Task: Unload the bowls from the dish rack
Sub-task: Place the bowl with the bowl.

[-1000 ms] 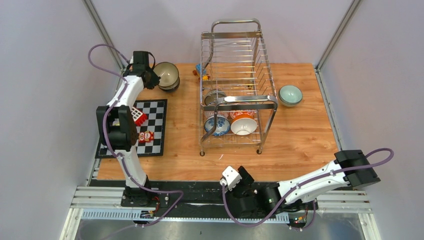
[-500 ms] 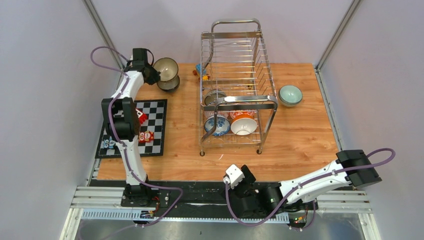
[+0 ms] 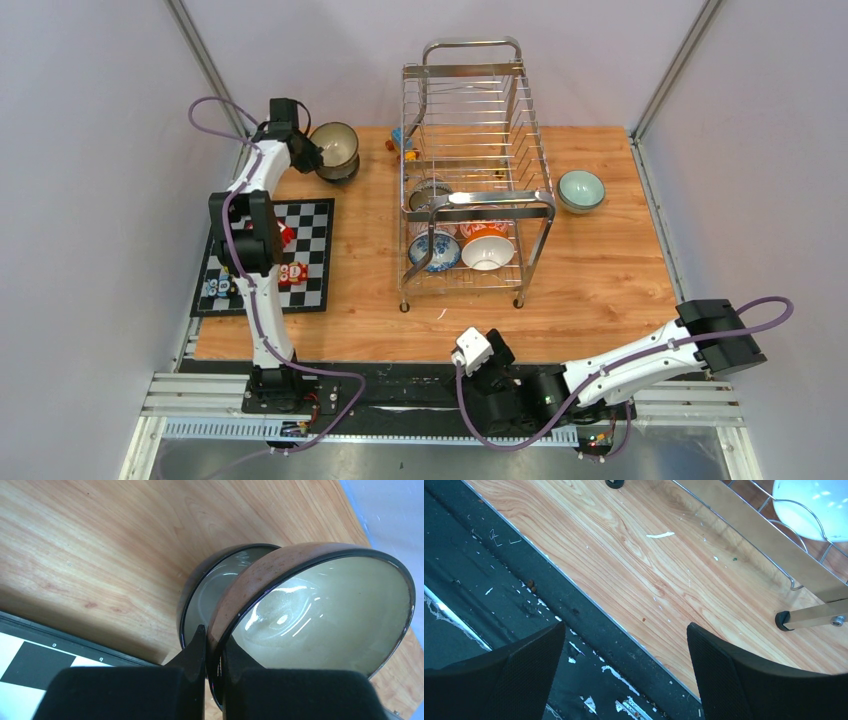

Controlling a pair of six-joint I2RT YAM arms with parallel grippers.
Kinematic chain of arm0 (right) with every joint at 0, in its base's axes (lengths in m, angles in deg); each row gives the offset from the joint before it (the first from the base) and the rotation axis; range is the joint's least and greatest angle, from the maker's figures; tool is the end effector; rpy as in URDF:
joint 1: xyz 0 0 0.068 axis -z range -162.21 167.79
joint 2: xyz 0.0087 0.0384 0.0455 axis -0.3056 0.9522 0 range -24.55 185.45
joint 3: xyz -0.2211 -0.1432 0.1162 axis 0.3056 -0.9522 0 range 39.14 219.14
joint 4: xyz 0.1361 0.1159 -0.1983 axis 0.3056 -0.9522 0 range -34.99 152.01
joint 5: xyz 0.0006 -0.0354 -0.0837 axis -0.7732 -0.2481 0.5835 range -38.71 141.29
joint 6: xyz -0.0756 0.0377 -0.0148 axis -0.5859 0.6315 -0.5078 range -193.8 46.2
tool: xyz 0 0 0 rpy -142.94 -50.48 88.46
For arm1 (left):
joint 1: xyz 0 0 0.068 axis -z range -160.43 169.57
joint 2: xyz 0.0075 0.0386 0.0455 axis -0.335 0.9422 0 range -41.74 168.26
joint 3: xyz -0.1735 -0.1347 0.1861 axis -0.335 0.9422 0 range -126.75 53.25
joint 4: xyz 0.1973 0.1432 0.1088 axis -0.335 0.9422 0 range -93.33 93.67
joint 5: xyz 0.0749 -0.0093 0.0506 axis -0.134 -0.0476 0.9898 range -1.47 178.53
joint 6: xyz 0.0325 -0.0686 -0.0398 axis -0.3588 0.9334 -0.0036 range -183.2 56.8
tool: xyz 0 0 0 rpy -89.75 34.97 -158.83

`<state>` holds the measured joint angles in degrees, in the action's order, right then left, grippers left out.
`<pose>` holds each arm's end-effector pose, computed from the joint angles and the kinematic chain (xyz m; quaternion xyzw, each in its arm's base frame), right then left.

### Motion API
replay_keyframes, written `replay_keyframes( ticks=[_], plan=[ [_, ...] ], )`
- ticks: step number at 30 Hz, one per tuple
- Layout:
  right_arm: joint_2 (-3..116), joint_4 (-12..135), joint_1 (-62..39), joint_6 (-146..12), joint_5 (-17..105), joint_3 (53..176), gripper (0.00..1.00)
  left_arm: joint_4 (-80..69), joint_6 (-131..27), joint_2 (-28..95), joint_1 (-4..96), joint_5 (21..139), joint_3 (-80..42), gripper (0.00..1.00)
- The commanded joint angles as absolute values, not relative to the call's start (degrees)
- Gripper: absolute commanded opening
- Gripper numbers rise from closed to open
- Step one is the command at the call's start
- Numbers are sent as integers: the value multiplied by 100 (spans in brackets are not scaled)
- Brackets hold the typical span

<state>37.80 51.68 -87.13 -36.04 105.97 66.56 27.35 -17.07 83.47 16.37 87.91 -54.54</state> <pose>0.0047 0.2219 0.1832 -0.3088 0.7810 0.1844 0.5105 0.5375 0.0293 0.2127 -0.3880 0.8495 -0.1355 0.3308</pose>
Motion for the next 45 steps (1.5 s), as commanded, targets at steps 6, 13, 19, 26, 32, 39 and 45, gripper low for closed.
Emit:
replay_keyframes(
  ticks=[6, 13, 19, 26, 32, 39, 45],
  plan=[
    [3693, 5099, -8653, -3460, 10795, 6566, 94, 2966, -1495, 8409, 1674, 8838, -6057, 0],
    [3674, 5059, -8653, -3401, 10823, 6556, 94, 3109, -1384, 8540, 1747, 9055, -6224, 0],
    [3646, 5021, -8654, -3345, 10842, 6541, 94, 3192, -1345, 8613, 1794, 9097, -6307, 0],
    [3643, 5016, -8653, -3316, 10860, 6521, 94, 3270, -1345, 8685, 1808, 9127, -6369, 3],
    [3602, 4997, -8654, -3272, 10877, 6482, 94, 3314, -1367, 8722, 1808, 9083, -6404, 19],
    [3603, 4997, -8653, -3263, 10875, 6482, 94, 3316, -1391, 8721, 1816, 9012, -6405, 31],
    [3618, 4997, -8653, -3274, 10870, 6485, 94, 3401, -1515, 8610, 1813, 9017, -6409, 40]
  ],
)
